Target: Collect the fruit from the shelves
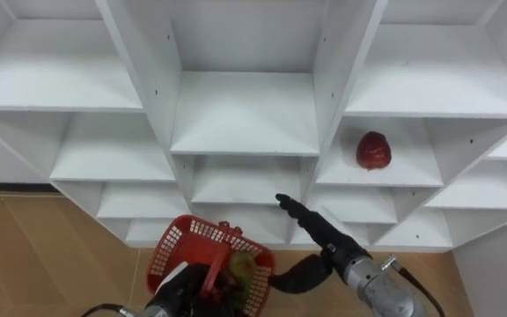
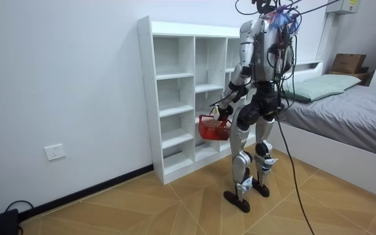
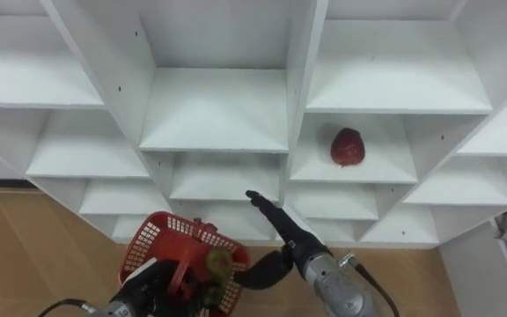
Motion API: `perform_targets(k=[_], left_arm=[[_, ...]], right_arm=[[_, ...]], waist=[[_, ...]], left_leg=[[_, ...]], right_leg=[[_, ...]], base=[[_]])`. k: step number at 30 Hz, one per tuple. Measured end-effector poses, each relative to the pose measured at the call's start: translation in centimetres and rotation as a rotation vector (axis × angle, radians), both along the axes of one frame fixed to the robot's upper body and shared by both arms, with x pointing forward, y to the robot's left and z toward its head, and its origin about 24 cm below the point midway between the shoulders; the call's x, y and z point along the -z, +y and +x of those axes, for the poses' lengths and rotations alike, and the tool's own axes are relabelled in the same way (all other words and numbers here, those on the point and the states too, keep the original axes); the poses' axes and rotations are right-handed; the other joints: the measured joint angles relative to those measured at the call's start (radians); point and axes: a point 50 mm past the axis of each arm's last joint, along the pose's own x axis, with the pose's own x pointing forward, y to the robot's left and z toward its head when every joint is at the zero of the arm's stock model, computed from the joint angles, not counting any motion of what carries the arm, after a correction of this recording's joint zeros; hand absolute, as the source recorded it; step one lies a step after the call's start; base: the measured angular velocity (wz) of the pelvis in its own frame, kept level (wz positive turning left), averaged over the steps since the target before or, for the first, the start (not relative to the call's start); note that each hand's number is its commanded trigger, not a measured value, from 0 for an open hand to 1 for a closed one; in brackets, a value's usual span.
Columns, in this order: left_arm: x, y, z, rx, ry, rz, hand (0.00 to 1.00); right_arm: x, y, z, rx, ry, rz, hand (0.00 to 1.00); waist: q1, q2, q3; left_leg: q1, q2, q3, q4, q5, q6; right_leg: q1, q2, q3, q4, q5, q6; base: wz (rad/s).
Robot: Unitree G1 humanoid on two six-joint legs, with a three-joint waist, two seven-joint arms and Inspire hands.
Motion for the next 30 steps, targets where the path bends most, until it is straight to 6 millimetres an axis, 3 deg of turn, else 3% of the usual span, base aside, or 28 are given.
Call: perform_targets(k=[3, 14, 20, 30], left_arm=[[-0.4, 0.0, 0.1, -0.009, -0.025, -0.012, 1.00], [-0.8, 0.8, 0.1, -0.030, -0.050, -0.004, 1.00], [-0.6, 1.6, -0.8, -0.058, -0.038, 0.007, 1.00], [-1.4, 1.9, -0.5, -0.087, -0.083, -0.008, 1.00]], right_arm=[[-0.2, -0.1, -0.2, 0.005, -0.014, 0.014, 0.00], [-0.5, -1.6, -0.4, 0.071, -0.046, 0.001, 0.00], [-1.7, -3.1, 0.0, 0.179, -0.139, 0.004, 0.00], [-2.3, -4.3, 0.1, 0.264, -0.180, -0.004, 0.00]], waist=[[0.005, -0.001, 0.0003], [0.000, 0.001, 0.0001], [0.000, 0.002, -0.0004], [-0.030, -0.005, -0.0023]], left_leg=[[0.032, 0.003, 0.019, -0.009, -0.007, -0.002], [0.070, 0.007, 0.028, -0.009, -0.023, -0.003], [0.098, 0.011, 0.047, -0.011, -0.029, -0.005], [0.144, 0.016, 0.049, -0.012, -0.039, -0.009]], right_leg=[[0.028, 0.007, 0.021, -0.018, 0.000, 0.002], [0.060, 0.011, 0.027, -0.021, -0.001, 0.003], [0.077, 0.017, 0.050, -0.020, -0.001, 0.003], [0.120, 0.023, 0.052, -0.034, -0.001, 0.003]], base=[[-0.20], [-0.04], [-0.09], [-0.02]])
